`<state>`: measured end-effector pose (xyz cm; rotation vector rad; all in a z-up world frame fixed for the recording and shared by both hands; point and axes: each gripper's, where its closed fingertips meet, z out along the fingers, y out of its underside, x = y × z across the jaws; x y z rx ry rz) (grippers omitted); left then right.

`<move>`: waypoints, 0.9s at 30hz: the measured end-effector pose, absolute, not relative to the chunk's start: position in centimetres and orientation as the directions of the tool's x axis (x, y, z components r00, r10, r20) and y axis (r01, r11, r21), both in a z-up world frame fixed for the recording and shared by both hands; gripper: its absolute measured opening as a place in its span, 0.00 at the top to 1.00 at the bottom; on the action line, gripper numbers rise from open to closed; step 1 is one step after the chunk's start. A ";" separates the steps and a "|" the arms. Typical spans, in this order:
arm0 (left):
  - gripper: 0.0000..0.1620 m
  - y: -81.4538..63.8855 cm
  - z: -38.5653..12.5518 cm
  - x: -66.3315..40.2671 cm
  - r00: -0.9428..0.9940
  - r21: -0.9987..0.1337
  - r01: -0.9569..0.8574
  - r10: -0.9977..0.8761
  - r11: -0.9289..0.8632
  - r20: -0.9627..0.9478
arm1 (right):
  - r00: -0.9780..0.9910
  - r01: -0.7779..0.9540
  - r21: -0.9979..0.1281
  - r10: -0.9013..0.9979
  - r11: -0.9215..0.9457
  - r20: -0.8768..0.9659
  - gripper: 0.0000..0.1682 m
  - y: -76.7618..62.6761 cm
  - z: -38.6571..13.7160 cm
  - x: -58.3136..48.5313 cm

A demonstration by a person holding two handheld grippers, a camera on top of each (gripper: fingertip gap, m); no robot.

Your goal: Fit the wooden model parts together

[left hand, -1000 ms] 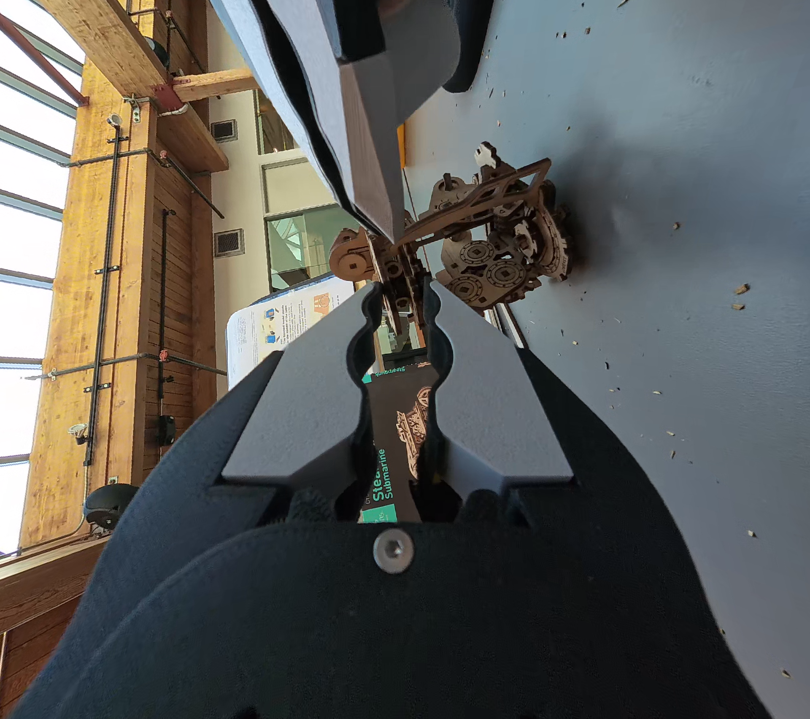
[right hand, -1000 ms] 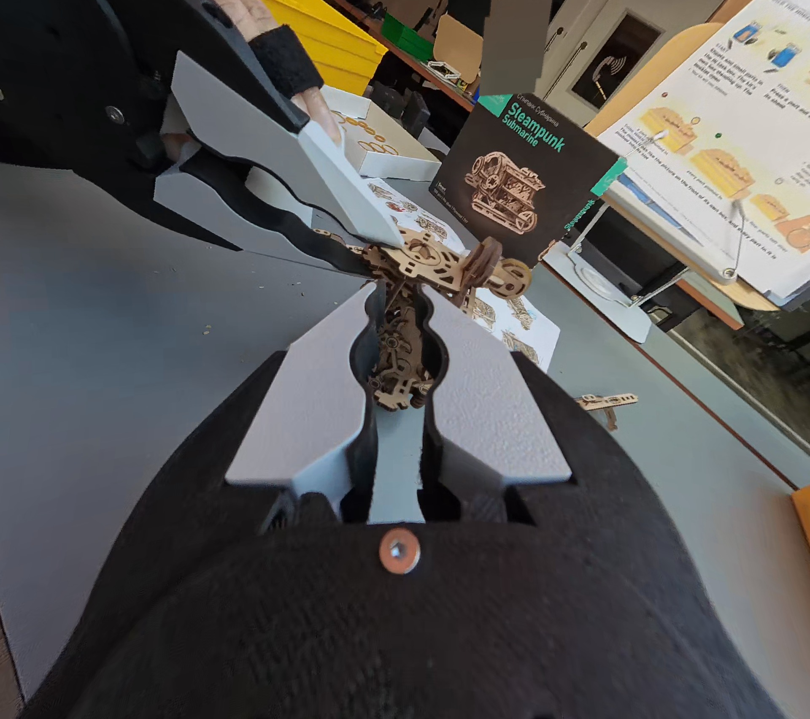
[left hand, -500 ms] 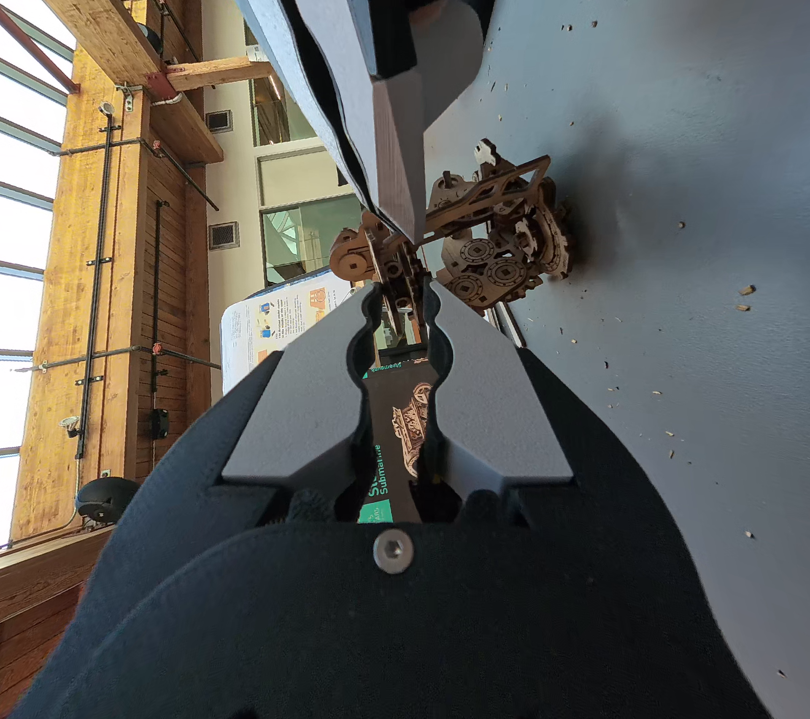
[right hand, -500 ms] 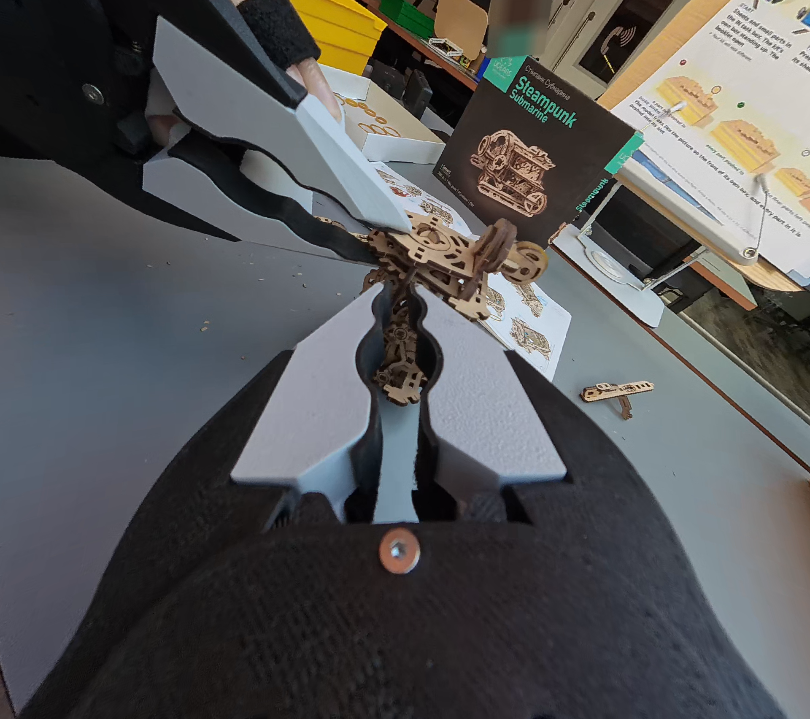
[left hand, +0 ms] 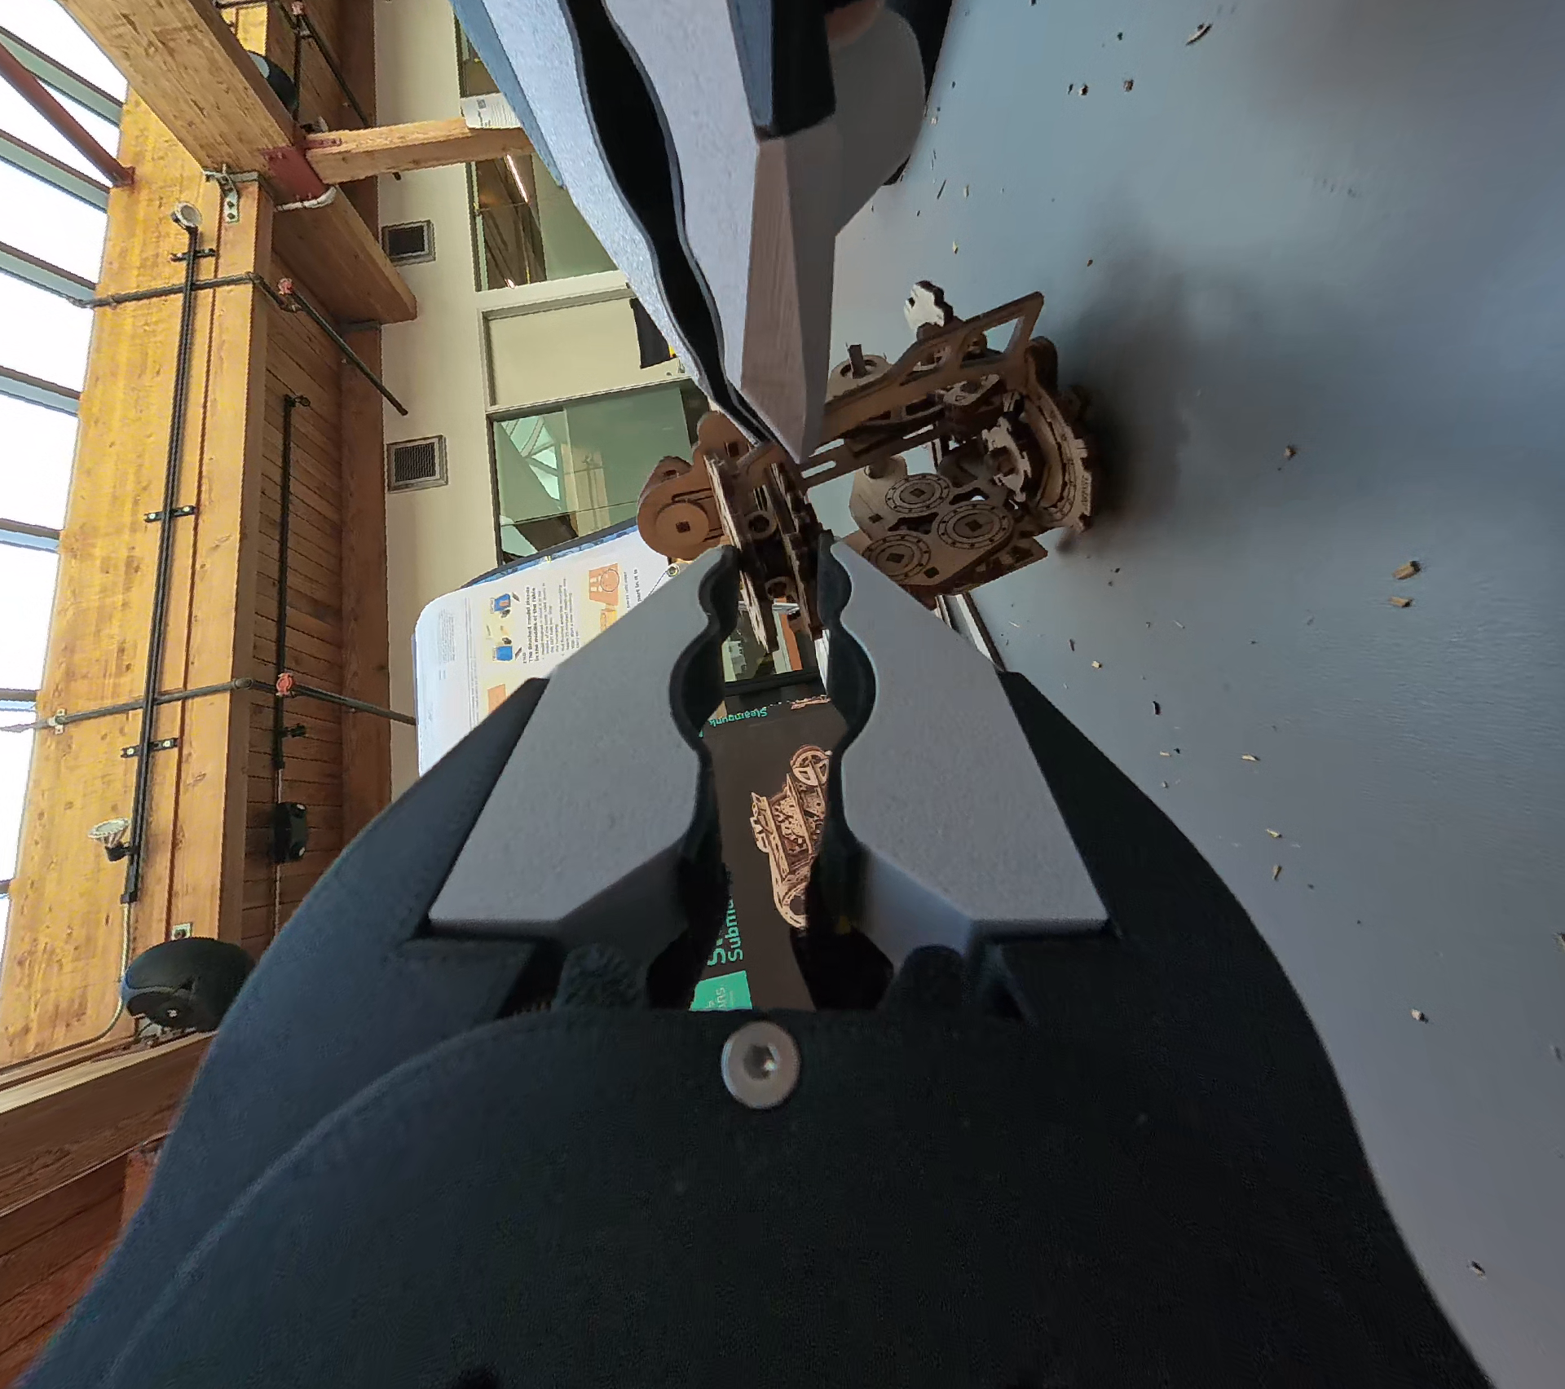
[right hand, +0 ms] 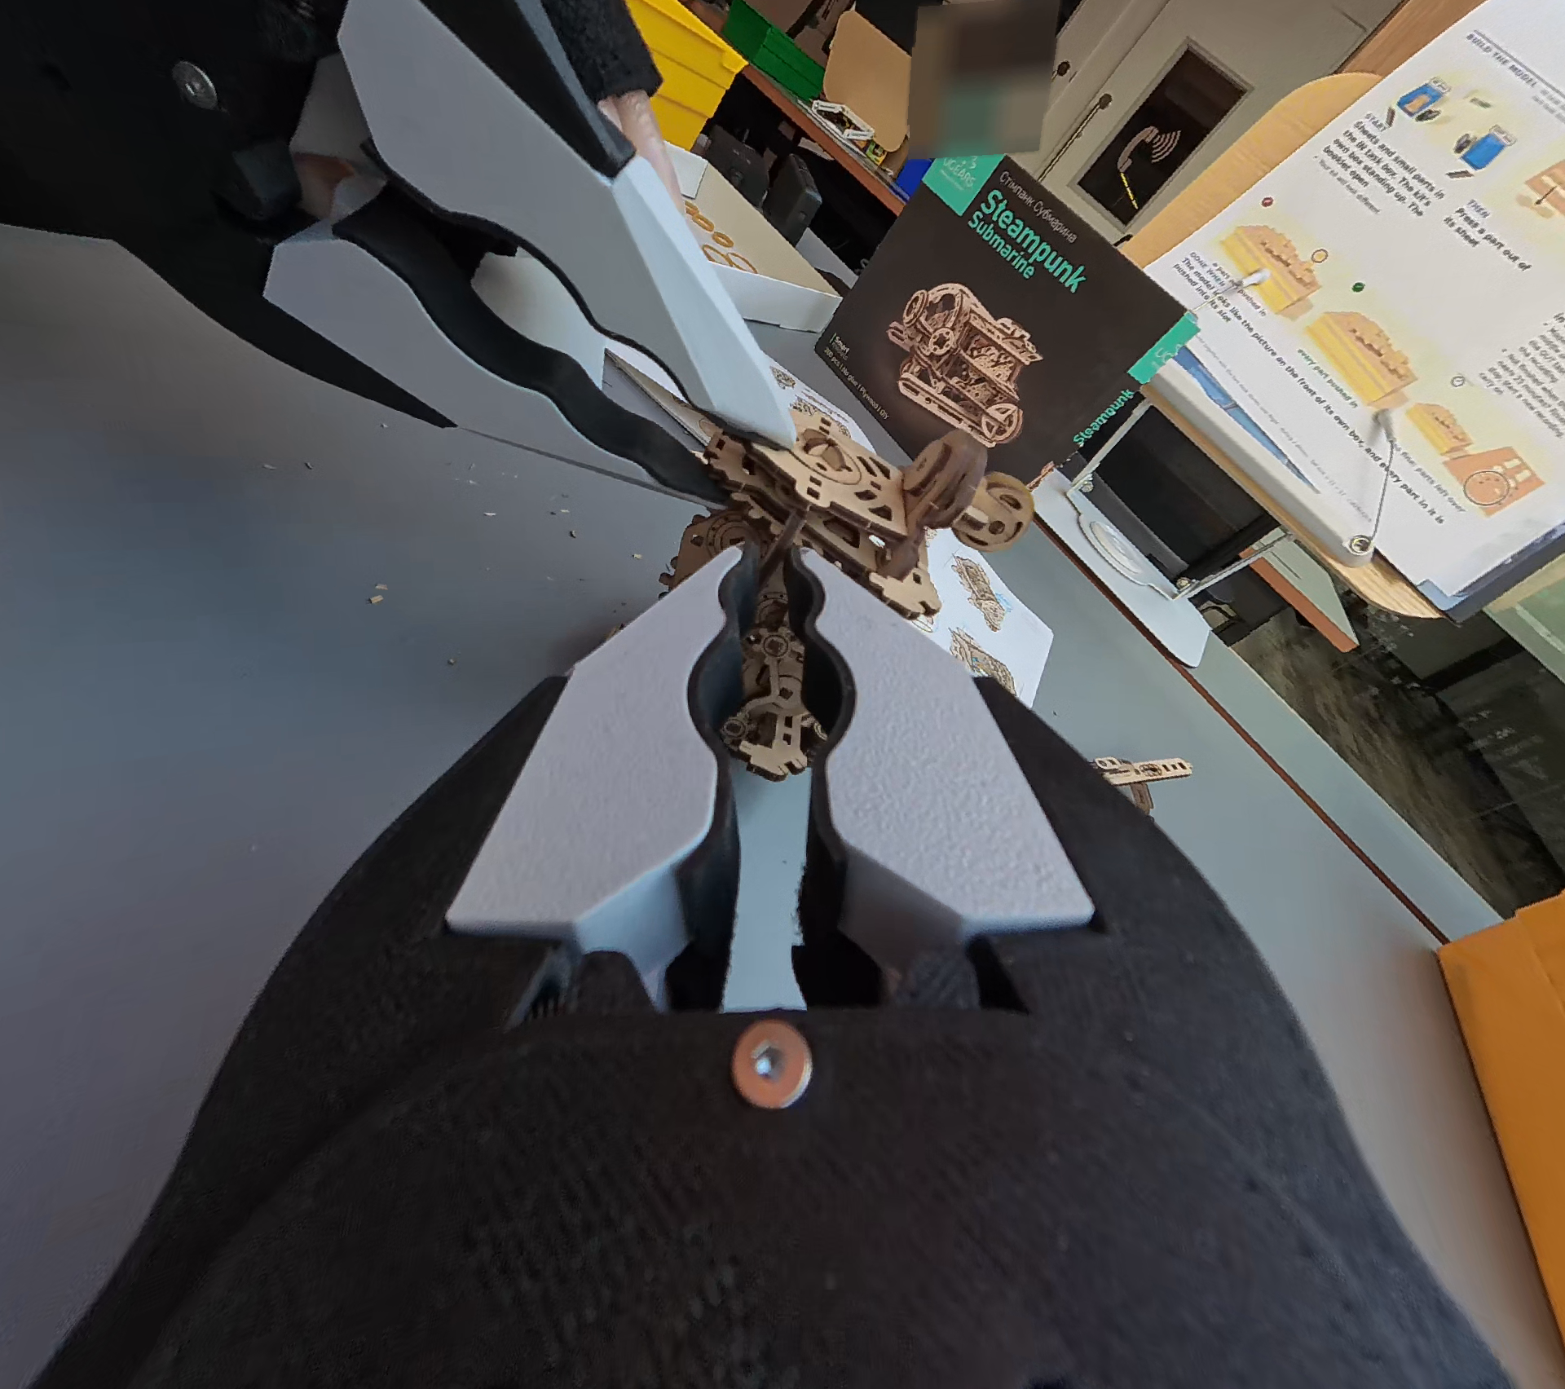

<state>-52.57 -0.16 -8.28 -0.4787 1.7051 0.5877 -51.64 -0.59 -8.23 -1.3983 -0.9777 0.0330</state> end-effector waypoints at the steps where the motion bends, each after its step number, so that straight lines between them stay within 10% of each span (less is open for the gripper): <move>1: 0.90 -0.2 -8.3 -52.6 -0.210 0.134 -0.604 0.006 0.786 -0.978 | 0.622 0.520 -0.819 0.549 0.244 0.558 0.97 -0.6 -8.2 -51.7; 27: 0.90 0.2 -8.4 -52.5 -0.204 0.116 -0.602 -0.012 0.790 -0.979 | 0.605 0.555 -0.780 0.503 0.290 0.617 0.97 -0.6 -8.1 -51.4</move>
